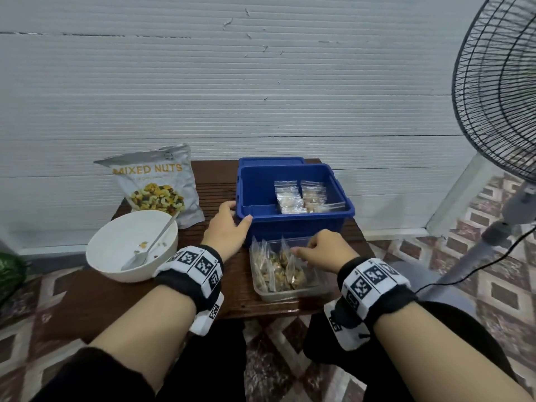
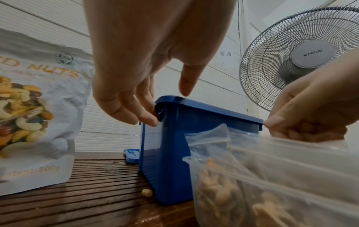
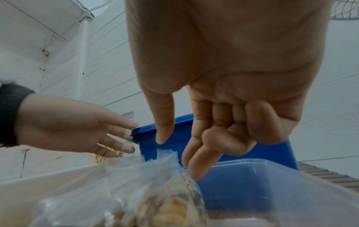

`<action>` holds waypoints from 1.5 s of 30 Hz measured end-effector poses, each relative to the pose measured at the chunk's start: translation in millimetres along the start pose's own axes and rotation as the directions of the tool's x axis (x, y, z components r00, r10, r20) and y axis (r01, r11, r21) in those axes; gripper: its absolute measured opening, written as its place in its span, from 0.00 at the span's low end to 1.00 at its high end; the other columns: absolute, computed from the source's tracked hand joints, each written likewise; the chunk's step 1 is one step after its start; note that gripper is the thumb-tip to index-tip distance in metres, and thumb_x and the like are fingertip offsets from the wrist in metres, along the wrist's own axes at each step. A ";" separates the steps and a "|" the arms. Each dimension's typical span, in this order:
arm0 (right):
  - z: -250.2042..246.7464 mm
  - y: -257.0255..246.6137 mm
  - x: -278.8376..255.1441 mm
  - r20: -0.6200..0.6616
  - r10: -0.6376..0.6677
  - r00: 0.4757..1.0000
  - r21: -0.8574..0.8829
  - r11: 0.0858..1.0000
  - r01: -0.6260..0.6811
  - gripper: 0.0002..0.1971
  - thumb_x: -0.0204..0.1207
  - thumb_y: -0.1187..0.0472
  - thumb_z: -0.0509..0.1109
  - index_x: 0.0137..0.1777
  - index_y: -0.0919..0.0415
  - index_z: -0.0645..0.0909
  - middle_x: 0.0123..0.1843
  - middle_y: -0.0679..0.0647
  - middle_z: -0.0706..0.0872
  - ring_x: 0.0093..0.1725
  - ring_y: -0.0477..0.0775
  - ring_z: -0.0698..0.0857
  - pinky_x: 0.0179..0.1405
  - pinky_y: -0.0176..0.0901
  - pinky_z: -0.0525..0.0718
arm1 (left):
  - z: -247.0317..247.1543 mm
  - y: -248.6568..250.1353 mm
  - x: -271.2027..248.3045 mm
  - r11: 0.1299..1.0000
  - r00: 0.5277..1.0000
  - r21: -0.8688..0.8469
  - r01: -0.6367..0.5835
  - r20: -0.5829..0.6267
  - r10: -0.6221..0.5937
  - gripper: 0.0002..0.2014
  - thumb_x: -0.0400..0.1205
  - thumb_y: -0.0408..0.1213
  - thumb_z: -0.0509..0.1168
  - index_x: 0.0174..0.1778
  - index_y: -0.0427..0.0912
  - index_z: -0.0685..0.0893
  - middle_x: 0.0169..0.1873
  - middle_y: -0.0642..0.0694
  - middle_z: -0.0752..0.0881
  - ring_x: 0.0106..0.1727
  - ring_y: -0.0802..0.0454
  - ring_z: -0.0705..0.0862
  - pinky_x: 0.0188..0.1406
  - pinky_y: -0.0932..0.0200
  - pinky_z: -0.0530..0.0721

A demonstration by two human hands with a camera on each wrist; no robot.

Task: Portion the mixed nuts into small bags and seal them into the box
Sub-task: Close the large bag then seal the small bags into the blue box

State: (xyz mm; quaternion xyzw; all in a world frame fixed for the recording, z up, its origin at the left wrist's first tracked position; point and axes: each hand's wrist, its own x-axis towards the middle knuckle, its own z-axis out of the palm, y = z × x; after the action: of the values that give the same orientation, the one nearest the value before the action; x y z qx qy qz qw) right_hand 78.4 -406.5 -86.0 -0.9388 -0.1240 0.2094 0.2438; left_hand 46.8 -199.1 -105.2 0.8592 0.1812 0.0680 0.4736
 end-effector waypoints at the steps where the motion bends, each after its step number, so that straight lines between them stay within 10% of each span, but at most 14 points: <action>1: 2.0 -1.1 -1.1 -0.001 0.013 1.000 0.003 1.000 -0.013 0.24 0.75 0.41 0.70 0.31 0.63 0.81 0.30 0.56 0.83 0.35 0.55 0.83 0.35 0.44 0.78 | 0.4 -0.7 0.2 1.000 1.000 0.002 0.003 -0.005 -0.003 0.25 0.82 0.47 0.65 0.73 0.44 0.68 0.62 0.46 0.83 0.61 0.46 0.83 0.65 0.43 0.80; 6: 12.7 -7.7 -9.0 -0.007 0.039 0.999 -0.045 0.998 -0.039 0.29 0.68 0.34 0.73 0.25 0.56 0.67 0.23 0.49 0.70 0.23 0.48 0.70 0.22 0.40 0.65 | 0.3 1.1 -0.4 1.000 0.998 -0.003 0.030 -0.047 -0.030 0.24 0.83 0.47 0.64 0.73 0.43 0.68 0.55 0.49 0.83 0.59 0.47 0.83 0.65 0.43 0.79; 12: 25.3 -7.5 -5.7 -0.016 0.027 0.999 -0.063 0.998 -0.028 0.18 0.75 0.47 0.69 0.30 0.56 0.73 0.31 0.50 0.79 0.40 0.55 0.83 0.37 0.39 0.75 | -2.5 2.9 1.7 0.999 0.990 0.026 0.026 -0.141 -0.022 0.19 0.85 0.45 0.61 0.69 0.41 0.70 0.41 0.51 0.80 0.52 0.49 0.82 0.59 0.47 0.80; 16: 14.1 -6.7 -3.0 0.011 0.053 0.999 -0.051 0.997 -0.053 0.13 0.76 0.57 0.67 0.30 0.58 0.74 0.33 0.52 0.79 0.37 0.54 0.80 0.30 0.39 0.74 | -2.7 -0.3 5.8 1.000 0.976 0.024 0.006 -0.218 0.000 0.14 0.83 0.44 0.63 0.60 0.42 0.74 0.39 0.51 0.79 0.51 0.46 0.82 0.58 0.43 0.81; 22: -6.5 1.0 4.3 -0.018 0.077 0.997 0.025 0.997 -0.076 0.14 0.77 0.53 0.67 0.33 0.61 0.78 0.35 0.55 0.83 0.40 0.57 0.85 0.43 0.46 0.85 | 2.4 5.6 -1.3 0.982 0.940 0.039 -0.187 -0.285 0.190 0.05 0.82 0.41 0.65 0.49 0.48 0.75 0.39 0.51 0.77 0.46 0.47 0.80 0.54 0.42 0.82; 30: -30.2 4.9 0.5 -0.027 0.065 0.998 0.120 0.991 -0.061 0.10 0.75 0.59 0.73 0.44 0.68 0.86 0.36 0.55 0.85 0.32 0.46 0.80 0.31 0.34 0.78 | 5.5 13.8 -18.4 0.959 0.949 -0.041 -0.280 -0.164 0.270 0.12 0.85 0.45 0.61 0.40 0.44 0.83 0.32 0.52 0.84 0.33 0.64 0.81 0.37 0.73 0.76; 36: -27.1 5.3 0.4 0.016 0.020 1.000 0.108 0.994 -0.021 0.10 0.76 0.59 0.74 0.34 0.59 0.80 0.32 0.49 0.83 0.30 0.40 0.79 0.27 0.30 0.72 | -1.6 -2.4 -24.1 0.993 0.994 -0.047 -0.109 0.026 0.111 0.14 0.82 0.46 0.66 0.34 0.43 0.86 0.27 0.49 0.88 0.30 0.58 0.86 0.42 0.59 0.85; 45: -23.4 2.8 0.4 0.017 0.001 1.000 0.165 0.986 -0.004 0.10 0.73 0.57 0.76 0.38 0.62 0.83 0.33 0.52 0.86 0.28 0.42 0.80 0.29 0.32 0.76 | 7.2 1.3 -33.0 0.998 0.981 -0.010 -0.059 0.182 0.060 0.10 0.71 0.31 0.78 0.44 0.43 0.84 0.41 0.47 0.88 0.38 0.61 0.84 0.38 0.75 0.82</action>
State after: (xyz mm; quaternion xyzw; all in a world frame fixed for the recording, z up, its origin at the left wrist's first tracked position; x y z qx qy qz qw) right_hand 89.7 -418.3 -69.0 -0.9138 -0.1072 0.2273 0.3192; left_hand 18.6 -217.8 -106.2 0.8658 0.1111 0.0035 0.4879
